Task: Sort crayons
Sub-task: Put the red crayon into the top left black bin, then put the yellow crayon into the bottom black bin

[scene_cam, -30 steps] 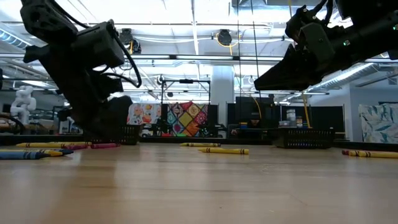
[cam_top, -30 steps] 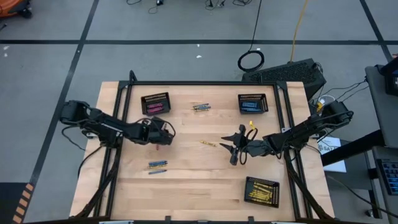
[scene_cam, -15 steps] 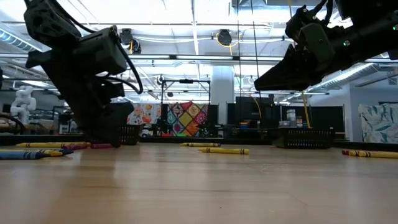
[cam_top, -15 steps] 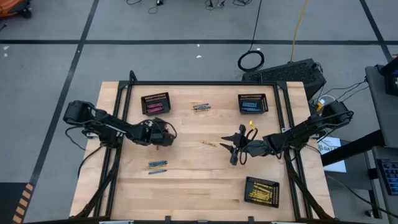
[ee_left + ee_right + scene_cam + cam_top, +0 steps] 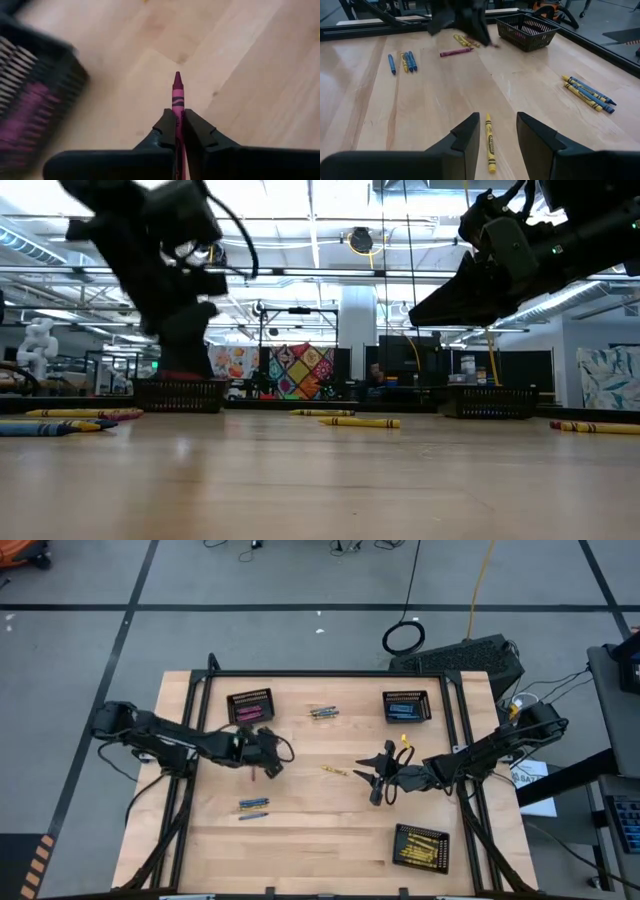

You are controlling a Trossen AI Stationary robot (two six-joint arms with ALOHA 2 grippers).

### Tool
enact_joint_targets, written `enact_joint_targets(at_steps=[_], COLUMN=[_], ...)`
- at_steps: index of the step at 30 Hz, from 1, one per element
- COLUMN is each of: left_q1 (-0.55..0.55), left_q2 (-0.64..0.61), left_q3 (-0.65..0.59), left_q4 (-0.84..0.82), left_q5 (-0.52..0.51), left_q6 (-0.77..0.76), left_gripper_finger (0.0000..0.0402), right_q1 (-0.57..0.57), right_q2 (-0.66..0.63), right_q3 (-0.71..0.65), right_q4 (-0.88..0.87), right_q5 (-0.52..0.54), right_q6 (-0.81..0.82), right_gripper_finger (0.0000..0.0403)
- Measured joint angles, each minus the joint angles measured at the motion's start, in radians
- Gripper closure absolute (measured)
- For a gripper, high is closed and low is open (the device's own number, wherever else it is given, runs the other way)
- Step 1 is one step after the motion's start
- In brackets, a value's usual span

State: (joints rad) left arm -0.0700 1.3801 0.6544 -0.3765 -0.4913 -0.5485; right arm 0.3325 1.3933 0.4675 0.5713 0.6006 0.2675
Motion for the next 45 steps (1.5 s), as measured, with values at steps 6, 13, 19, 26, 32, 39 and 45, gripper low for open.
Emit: enact_joint_targets(at_steps=[6, 13, 19, 26, 32, 39, 45], left_q1=[0.025, 0.184, 0.437, 0.616, 0.693, 0.713, 0.701], left_q2=[-0.092, -0.121, -0.121, -0.113, -0.069, -0.035, -0.057], left_q3=[0.152, 0.178, 0.125, 0.093, 0.075, 0.076, 0.155], left_q4=[-0.209, -0.266, -0.278, -0.192, -0.163, -0.153, -0.278], left_q5=[-0.115, -0.267, -0.088, 0.145, 0.285, 0.278, 0.258], left_q6=[0.390, 0.727, 0.774, 0.839, 0.926, 0.923, 0.724], left_gripper_finger=[0.0394, 0.0394, 0.0395, 0.0389, 0.0348, 0.0293, 0.0271], right_q1=[0.000, 0.000, 0.000, 0.000, 0.000, 0.000, 0.000], right_q2=[0.000, 0.000, 0.000, 0.000, 0.000, 0.000, 0.000], right_q3=[0.000, 0.000, 0.000, 0.000, 0.000, 0.000, 0.000], right_q4=[0.001, 0.001, 0.000, 0.000, 0.000, 0.000, 0.000], right_q5=[0.000, 0.000, 0.000, 0.000, 0.000, 0.000, 0.001], right_q6=[0.001, 0.001, 0.003, -0.001, 0.000, -0.002, 0.000], right_gripper_finger=[0.0289, 0.0289, 0.0289, 0.0289, 0.0289, 0.0289, 0.0289])
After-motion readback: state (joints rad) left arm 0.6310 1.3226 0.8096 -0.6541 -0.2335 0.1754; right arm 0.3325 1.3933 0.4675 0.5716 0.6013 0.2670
